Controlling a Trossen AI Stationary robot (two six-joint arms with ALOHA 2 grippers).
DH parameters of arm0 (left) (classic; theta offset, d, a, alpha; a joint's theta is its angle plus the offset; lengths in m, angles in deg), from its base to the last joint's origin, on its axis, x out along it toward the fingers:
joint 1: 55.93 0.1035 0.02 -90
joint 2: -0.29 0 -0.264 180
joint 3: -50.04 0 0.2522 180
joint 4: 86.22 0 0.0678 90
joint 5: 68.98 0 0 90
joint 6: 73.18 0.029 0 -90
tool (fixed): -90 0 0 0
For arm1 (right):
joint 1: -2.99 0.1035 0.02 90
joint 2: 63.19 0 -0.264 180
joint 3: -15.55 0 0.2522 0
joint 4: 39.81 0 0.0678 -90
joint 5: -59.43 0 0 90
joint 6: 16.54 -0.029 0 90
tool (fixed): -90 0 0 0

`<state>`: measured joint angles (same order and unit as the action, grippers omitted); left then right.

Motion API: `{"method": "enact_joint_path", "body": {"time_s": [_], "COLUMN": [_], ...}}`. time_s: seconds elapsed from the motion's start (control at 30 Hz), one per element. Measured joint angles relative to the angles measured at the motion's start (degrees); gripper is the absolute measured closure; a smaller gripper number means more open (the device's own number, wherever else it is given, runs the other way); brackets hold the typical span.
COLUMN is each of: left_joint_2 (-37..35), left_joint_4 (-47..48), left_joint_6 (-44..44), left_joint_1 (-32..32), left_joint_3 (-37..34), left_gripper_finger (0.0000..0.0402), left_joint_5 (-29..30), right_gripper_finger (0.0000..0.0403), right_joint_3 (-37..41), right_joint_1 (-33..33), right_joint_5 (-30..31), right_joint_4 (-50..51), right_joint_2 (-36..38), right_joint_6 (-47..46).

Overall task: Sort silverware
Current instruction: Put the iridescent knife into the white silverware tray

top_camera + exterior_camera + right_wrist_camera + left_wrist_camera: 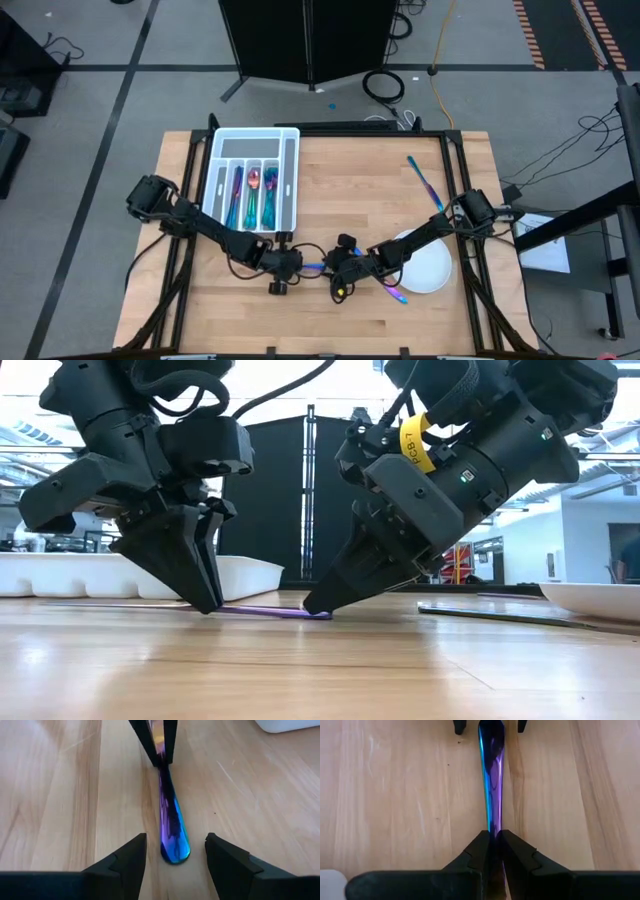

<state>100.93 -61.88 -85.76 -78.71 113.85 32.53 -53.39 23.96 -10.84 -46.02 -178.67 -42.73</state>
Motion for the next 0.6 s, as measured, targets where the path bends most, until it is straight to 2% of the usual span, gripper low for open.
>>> {"method": "enact_joint_path", "body": {"time_s": [0.33, 0.6], "left_joint_2": [-0.09, -0.13], "left_joint_4": [0.88, 0.91], "left_joint_6": [-0.11, -0.03], "left_joint_1": [-0.51, -1.1], "left_joint_3": [0.09, 0.09], "left_gripper_finger": [0.0355, 0.0355], "left_joint_5": [1.32, 3.29], "right_gripper_finger": [0.0222, 0.0287], "right_joint_3": [-0.11, -0.13], "right_joint_1": [0.07, 0.0], "right_joint_5": [0.74, 1.79], "right_joint_4": [-5.78, -4.49], "right_joint_2": [-4.05, -4.15], "right_joint_6": [-1.25, -1.46]}}
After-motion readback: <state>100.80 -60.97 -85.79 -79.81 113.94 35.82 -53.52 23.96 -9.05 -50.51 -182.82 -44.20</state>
